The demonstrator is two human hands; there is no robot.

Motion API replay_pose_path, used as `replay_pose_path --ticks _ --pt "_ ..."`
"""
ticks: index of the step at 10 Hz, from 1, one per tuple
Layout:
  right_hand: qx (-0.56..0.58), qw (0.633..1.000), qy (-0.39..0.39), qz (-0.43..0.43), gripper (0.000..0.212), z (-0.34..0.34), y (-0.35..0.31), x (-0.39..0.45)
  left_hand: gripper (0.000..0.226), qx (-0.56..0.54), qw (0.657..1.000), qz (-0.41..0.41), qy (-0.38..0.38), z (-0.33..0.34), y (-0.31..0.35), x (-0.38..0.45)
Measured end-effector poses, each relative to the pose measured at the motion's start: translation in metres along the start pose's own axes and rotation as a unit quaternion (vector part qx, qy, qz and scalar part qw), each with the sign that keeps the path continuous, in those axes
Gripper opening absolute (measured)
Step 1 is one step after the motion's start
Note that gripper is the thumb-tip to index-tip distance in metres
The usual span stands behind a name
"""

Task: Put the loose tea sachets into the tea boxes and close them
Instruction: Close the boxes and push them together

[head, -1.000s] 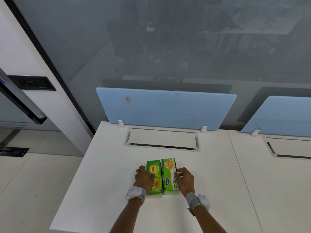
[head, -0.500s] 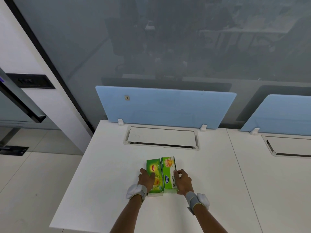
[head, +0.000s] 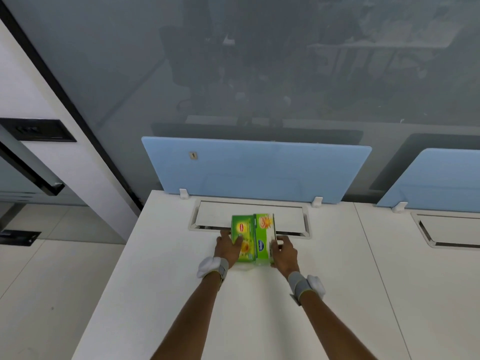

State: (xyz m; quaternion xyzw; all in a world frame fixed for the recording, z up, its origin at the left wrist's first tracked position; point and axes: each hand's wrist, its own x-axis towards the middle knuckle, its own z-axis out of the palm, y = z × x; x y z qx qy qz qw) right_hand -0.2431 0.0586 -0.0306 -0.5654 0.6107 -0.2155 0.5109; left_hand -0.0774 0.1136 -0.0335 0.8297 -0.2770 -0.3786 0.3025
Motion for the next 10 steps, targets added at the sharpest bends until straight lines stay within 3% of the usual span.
replay_pose_path --ticks 2,4,5,6,7,9,10 --pt "-0.008 1.0 0.0 -0.022 0.025 0.006 -0.018 0.071 0.061 0.005 1.0 0.001 0.007 0.002 0.018 0.093" --pt "-0.02 1.0 -0.011 0.0 0.04 0.03 0.017 0.143 0.056 0.002 1.0 0.028 -0.014 0.0 0.049 0.086" --pt "-0.032 0.999 -0.031 0.007 0.042 0.035 0.01 0.144 0.061 -0.003 0.999 0.025 -0.03 0.002 0.047 0.09" --pt "-0.028 0.999 -0.035 -0.008 0.031 0.034 -0.008 0.13 0.074 -0.015 0.999 0.03 -0.033 0.002 0.046 0.093" --pt "-0.013 0.998 -0.06 -0.013 0.036 0.033 -0.015 0.13 0.069 -0.019 0.999 0.022 -0.044 0.0 0.052 0.097" --pt "-0.077 0.992 -0.088 -0.048 0.072 0.015 -0.038 0.096 0.091 -0.013 0.998 0.042 -0.042 -0.009 0.062 0.084" --pt "-0.123 0.985 -0.061 -0.103 0.073 0.003 -0.051 0.088 0.091 0.002 0.997 0.076 -0.025 -0.018 0.071 0.082"
